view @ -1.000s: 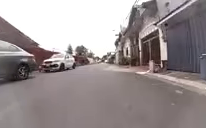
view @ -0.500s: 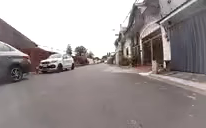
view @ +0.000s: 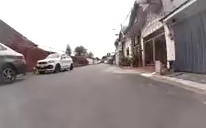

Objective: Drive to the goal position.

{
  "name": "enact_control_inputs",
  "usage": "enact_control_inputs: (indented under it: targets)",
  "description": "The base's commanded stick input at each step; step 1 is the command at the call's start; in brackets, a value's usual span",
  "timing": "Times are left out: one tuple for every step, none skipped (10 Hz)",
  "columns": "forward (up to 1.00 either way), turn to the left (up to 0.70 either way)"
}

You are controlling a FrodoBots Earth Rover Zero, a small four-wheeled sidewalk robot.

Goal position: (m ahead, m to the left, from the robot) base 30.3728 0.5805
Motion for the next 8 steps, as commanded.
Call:
enact_control_inputs:
  targets:
    - [0.7, 0.0]
    - [0.7, 0.0]
    - [0.7, 0.0]
    - [0.7, 0.0]
    - [0.7, 0.0]
    - [0.7, 0.0]
    - [0.7, 0.0]
    - [0.7, 0.0]
